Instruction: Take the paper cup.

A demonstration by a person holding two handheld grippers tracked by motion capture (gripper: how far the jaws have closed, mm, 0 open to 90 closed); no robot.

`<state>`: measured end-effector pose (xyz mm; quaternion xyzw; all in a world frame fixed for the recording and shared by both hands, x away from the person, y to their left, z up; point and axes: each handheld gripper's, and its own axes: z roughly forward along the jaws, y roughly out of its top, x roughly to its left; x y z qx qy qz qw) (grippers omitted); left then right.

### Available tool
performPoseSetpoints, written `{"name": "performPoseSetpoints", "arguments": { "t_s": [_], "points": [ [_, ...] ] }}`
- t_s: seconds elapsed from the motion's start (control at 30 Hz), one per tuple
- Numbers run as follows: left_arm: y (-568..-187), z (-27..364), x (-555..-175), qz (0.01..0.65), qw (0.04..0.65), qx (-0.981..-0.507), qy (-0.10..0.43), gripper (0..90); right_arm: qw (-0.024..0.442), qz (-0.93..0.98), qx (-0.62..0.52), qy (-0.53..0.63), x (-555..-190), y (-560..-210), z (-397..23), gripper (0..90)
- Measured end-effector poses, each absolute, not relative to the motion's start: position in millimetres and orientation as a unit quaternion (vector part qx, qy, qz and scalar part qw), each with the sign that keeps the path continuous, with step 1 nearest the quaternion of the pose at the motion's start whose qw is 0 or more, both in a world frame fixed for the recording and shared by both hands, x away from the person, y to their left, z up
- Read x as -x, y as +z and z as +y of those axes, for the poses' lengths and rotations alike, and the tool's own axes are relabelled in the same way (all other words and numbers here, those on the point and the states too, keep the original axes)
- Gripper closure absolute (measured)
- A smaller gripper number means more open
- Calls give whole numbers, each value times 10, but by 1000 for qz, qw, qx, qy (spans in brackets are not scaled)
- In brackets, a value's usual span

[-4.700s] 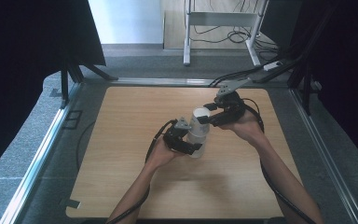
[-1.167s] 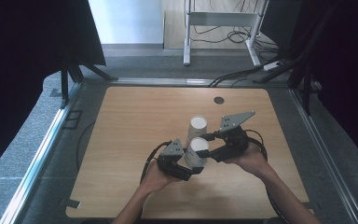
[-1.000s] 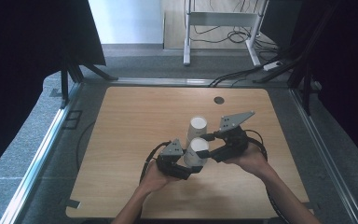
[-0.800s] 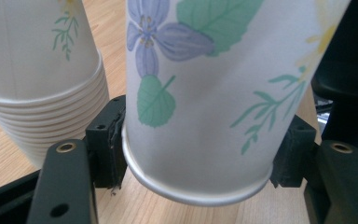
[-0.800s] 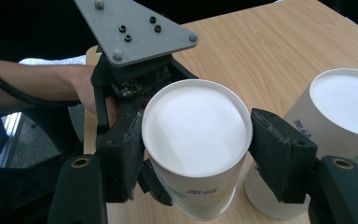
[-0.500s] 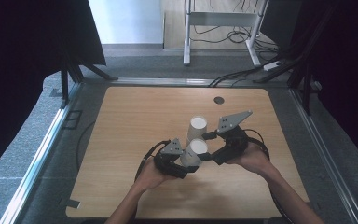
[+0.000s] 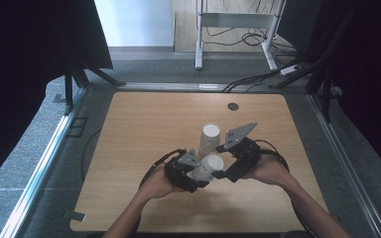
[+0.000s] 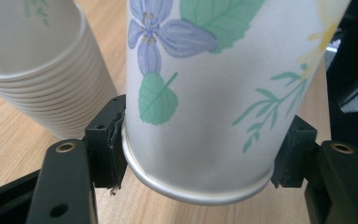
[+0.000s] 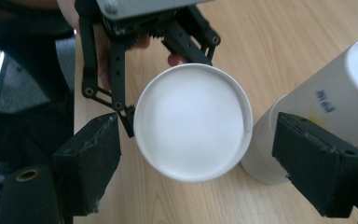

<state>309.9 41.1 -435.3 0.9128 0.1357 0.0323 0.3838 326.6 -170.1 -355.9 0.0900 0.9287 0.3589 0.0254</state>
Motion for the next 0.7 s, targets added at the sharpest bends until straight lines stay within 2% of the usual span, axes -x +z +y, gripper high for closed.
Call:
{"name": "performPoseSetpoints", "arguments": {
  "t_s": [0.33, 0.7],
  "points": [
    [-4335, 304, -3097, 118, 340, -933, 20, 332, 18, 947, -74, 311, -3246, -3721, -1609, 170],
    [-4330, 203, -3098, 105, 315, -943, 19, 332, 9, 956, -63, 285, -3233, -3823, -1536, 248]
  ]
}}
